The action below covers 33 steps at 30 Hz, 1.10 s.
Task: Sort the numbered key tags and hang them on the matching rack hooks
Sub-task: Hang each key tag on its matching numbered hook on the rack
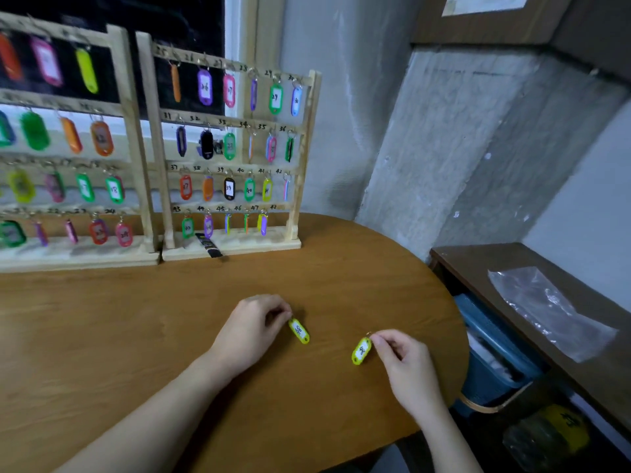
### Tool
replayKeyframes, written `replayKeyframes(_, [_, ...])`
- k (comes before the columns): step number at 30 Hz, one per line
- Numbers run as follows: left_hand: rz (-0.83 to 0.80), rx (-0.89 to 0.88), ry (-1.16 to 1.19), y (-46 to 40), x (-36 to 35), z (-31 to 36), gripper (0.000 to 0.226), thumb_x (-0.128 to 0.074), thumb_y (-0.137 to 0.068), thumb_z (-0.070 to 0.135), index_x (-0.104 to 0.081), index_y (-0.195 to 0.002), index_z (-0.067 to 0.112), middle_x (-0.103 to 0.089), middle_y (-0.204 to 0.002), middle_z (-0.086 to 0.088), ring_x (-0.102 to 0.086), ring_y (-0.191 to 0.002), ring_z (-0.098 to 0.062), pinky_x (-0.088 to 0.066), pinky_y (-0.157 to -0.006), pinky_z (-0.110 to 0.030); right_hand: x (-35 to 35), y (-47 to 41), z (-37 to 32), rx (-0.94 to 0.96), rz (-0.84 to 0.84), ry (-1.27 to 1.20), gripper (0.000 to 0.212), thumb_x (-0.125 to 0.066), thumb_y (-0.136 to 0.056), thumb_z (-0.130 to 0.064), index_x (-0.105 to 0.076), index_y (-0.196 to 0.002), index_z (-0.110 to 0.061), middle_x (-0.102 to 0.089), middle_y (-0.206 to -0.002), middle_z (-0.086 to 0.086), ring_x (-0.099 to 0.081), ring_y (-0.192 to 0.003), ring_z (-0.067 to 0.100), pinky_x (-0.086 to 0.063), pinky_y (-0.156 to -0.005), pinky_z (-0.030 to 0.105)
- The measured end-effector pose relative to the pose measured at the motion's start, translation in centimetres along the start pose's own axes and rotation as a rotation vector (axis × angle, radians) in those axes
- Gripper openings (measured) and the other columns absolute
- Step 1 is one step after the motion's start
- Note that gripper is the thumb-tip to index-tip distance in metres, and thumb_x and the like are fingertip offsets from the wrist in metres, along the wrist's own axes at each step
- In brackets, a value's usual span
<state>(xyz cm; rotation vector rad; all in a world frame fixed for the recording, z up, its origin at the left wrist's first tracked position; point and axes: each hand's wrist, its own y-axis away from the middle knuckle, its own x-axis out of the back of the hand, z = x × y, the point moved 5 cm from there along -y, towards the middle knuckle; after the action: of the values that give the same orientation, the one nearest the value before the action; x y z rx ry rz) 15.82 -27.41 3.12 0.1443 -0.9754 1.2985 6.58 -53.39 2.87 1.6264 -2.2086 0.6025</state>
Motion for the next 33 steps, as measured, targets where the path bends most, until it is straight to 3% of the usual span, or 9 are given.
replayKeyframes(4, [0.169, 0.133, 0.025, -0.8, 2.5, -3.1, 0.009, -0.074, -0.090, 0.016, -0.071, -0.085, 0.022, -0.066, -0.076, 0.015, -0.059, -0.073, -0.002, -0.039, -0.069, -0.010, -2.1, -4.5, -2.6, 0.028, 0.058, -0.138, 0.019, -0.063, -0.099, -0.014, -0.076, -0.086, -0.022, -0.076, -0.088, -0.012, -0.070, -0.089, 0.006, -0.053, -0.081, 0.020])
replayKeyframes(10, [0.332, 0.233, 0.149, -2.1, 3.8, -5.0, 0.011, -0.071, -0.092, 0.014, -0.072, -0.082, 0.018, -0.067, -0.074, 0.015, -0.059, -0.072, 0.002, -0.039, -0.066, -0.008, -8.0, -12.9, -6.2, 0.017, 0.065, -0.284, 0.020, -0.061, -0.100, -0.016, -0.073, -0.086, -0.024, -0.075, -0.086, -0.011, -0.066, -0.080, 0.000, -0.053, -0.081, 0.032])
replayKeyframes(13, [0.399, 0.260, 0.208, -4.8, 4.5, -5.8, 0.013, -0.068, -0.095, 0.015, -0.071, -0.082, 0.019, -0.068, -0.074, 0.014, -0.057, -0.069, 0.001, -0.038, -0.065, -0.009, -11.2, -16.3, -7.8, 0.028, 0.049, -0.339, 0.020, -0.061, -0.099, -0.015, -0.071, -0.083, -0.022, -0.071, -0.081, -0.005, -0.061, -0.074, 0.006, -0.048, -0.074, 0.033])
replayKeyframes(17, [0.429, 0.239, 0.262, -9.0, 5.3, -6.3, 0.013, -0.065, -0.098, 0.020, -0.070, -0.086, 0.019, -0.064, -0.072, 0.014, -0.054, -0.065, -0.001, -0.036, -0.061, -0.013, -14.3, -20.6, -9.2, 0.046, 0.040, -0.379, 0.023, -0.060, -0.100, -0.017, -0.070, -0.079, -0.022, -0.066, -0.072, 0.000, -0.058, -0.072, 0.013, -0.045, -0.071, 0.033])
replayKeyframes(21, [0.426, 0.188, 0.267, -12.6, 5.1, -6.3, 0.014, -0.063, -0.099, 0.016, -0.068, -0.087, 0.019, -0.062, -0.070, 0.014, -0.052, -0.064, 0.000, -0.036, -0.059, -0.013, -15.7, -24.2, -10.0, 0.063, 0.112, -0.432, 0.022, -0.060, -0.099, -0.015, -0.070, -0.080, -0.020, -0.063, -0.065, -0.005, -0.057, -0.065, 0.011, -0.046, -0.068, 0.031])
replayKeyframes(25, [0.453, 0.190, 0.255, -14.4, 4.6, -6.8, 0.016, -0.063, -0.098, 0.021, -0.068, -0.082, 0.022, -0.063, -0.068, 0.011, -0.051, -0.062, -0.005, -0.039, -0.060, -0.024, -16.9, -26.2, -10.0, 0.096, 0.114, -0.342, 0.018, -0.060, -0.096, -0.017, -0.071, -0.083, -0.012, -0.064, -0.066, -0.005, -0.059, -0.064, 0.012, -0.047, -0.066, 0.029])
replayKeyframes(29, [0.468, 0.204, 0.255, -15.6, 4.3, -7.0, 0.025, -0.061, -0.098, 0.020, -0.065, -0.074, 0.022, -0.060, -0.060, 0.013, -0.049, -0.056, -0.002, -0.034, -0.054, -0.015, -17.3, -27.0, -9.6, 0.080, 0.102, -0.308, 0.020, -0.060, -0.092, -0.017, -0.066, -0.073, -0.013, -0.062, -0.061, -0.003, -0.056, -0.062, 0.016, -0.046, -0.064, 0.031])
replayKeyframes(33, [0.481, 0.253, 0.248, -16.7, 4.1, -7.0, 0.030, -0.059, -0.099, 0.019, -0.067, -0.070, 0.016, -0.058, -0.054, 0.009, -0.050, -0.051, -0.007, -0.034, -0.052, -0.015, -17.0, -27.0, -9.7, 0.102, 0.086, -0.231, 0.019, -0.061, -0.093, -0.016, -0.068, -0.075, -0.013, -0.066, -0.066, -0.002, -0.056, -0.062, 0.012, -0.043, -0.058, 0.024])
